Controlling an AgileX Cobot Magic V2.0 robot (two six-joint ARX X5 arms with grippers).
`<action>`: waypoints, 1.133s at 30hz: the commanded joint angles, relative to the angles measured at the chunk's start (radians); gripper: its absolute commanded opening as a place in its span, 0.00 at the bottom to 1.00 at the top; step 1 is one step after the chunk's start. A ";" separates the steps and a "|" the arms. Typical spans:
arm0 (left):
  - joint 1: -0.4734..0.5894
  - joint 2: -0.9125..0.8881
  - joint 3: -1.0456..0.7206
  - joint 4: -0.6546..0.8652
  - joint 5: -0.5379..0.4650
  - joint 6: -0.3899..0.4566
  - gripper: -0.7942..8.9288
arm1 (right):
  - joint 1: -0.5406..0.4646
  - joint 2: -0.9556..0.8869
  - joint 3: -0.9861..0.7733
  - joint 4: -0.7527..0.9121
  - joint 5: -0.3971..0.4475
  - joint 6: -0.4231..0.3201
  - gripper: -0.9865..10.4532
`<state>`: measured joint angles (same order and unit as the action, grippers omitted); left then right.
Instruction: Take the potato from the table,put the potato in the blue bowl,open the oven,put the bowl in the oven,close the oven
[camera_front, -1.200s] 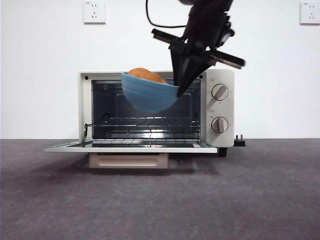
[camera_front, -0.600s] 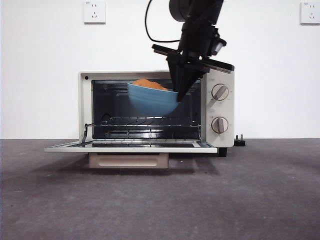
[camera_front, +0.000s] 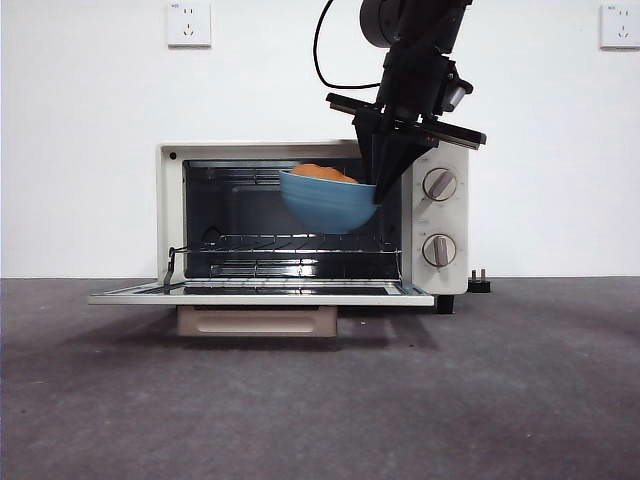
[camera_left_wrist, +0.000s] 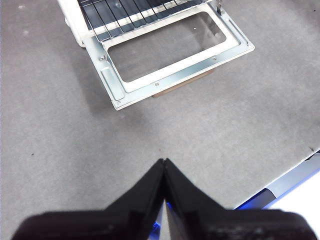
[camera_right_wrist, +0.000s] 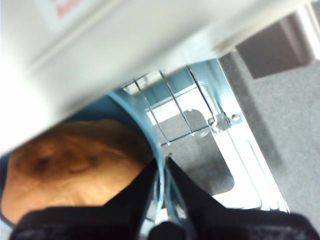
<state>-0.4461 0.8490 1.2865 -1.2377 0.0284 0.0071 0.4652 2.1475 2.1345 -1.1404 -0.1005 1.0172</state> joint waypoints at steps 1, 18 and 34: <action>0.000 -0.002 -0.003 -0.007 -0.003 0.004 0.08 | 0.004 0.015 0.006 0.020 0.003 0.008 0.17; 0.000 -0.002 -0.003 -0.018 -0.003 0.018 0.08 | 0.005 -0.004 0.008 0.038 0.003 -0.006 0.18; 0.000 -0.002 -0.003 -0.017 -0.003 0.021 0.08 | 0.007 -0.079 0.034 -0.017 0.033 -0.166 0.17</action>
<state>-0.4461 0.8490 1.2865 -1.2564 0.0288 0.0177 0.4698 2.0914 2.1597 -1.1595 -0.0746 0.8974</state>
